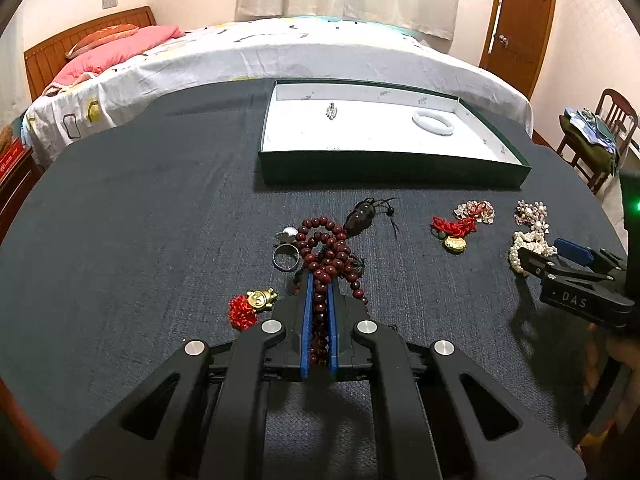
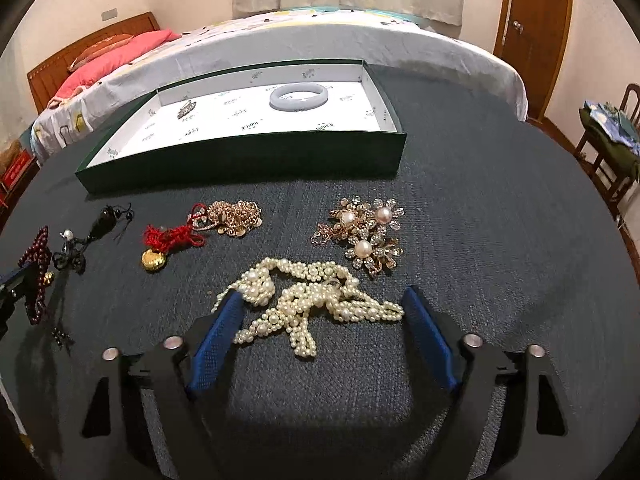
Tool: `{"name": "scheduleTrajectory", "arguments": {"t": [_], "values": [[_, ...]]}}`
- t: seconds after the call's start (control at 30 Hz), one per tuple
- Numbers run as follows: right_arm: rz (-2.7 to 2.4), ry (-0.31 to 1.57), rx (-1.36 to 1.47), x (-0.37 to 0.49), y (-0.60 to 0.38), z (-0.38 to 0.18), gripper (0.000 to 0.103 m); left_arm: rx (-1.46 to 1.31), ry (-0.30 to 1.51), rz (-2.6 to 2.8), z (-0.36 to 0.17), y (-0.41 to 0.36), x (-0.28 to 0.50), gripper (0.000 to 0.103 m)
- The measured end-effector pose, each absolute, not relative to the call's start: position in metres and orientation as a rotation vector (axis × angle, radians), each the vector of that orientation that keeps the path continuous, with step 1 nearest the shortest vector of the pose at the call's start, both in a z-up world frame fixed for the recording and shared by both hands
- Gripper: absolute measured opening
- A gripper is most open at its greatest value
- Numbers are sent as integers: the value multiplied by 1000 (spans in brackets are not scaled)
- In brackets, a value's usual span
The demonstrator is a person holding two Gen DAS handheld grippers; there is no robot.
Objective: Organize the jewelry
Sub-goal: 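Lift the bead bracelet with the left gripper while the right gripper grasps the pearl strand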
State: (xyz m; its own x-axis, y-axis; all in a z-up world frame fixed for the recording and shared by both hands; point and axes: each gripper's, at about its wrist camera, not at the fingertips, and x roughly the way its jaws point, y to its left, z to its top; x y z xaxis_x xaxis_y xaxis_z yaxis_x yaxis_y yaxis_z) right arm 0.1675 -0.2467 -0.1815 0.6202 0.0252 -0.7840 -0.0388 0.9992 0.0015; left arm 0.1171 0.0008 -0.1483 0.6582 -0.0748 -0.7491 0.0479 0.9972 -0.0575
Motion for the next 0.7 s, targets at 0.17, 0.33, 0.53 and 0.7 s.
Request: {"name": "scheduleTrajectory", "arguments": {"t": [0.17,0.33,0.53,0.7], "values": [[75,897,-20,163,-241,-179,46,-35,848,-69,-149,1,117,7],[111,894,1,160,-241,-178,20,-40,853,-68,-151,2,117,7],[118,884,31,157,-243,-176,13,-42,856,-68,-151,3,117,7],[119,866,34,152,-243,-171,13,-44,855,-67,-151,3,117,7]]}}
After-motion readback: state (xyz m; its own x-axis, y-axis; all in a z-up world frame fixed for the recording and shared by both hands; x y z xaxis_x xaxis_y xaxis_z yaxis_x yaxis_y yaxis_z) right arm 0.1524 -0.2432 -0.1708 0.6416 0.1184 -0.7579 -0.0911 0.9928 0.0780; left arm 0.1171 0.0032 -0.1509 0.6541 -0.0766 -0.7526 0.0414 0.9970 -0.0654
